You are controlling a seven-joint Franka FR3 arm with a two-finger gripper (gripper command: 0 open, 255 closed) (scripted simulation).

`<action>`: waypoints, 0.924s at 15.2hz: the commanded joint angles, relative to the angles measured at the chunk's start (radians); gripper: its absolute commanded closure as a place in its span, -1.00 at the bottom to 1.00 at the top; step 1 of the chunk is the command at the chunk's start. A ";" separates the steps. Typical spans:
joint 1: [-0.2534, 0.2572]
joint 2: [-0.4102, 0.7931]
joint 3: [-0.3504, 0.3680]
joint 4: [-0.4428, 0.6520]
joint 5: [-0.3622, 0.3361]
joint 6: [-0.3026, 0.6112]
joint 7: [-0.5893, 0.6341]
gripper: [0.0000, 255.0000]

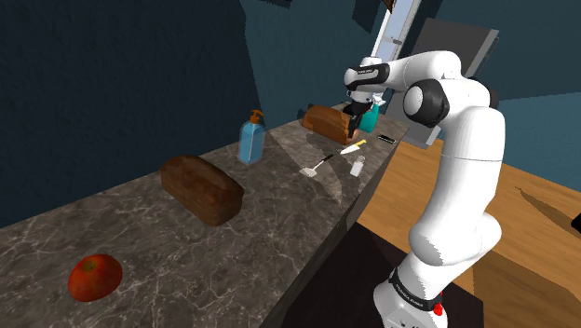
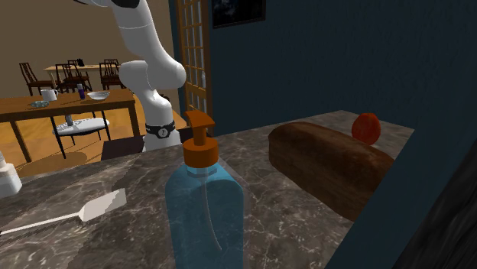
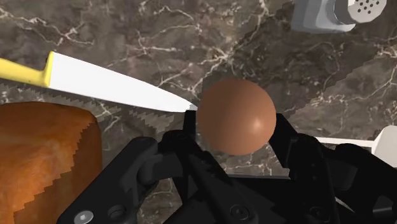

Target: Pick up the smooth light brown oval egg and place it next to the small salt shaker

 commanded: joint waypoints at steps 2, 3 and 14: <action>0.001 0.005 0.001 -0.033 0.002 0.039 0.001 1.00; 0.002 0.008 0.002 -0.043 0.003 0.051 0.001 1.00; 0.000 0.052 0.009 -0.129 0.015 0.179 -0.002 1.00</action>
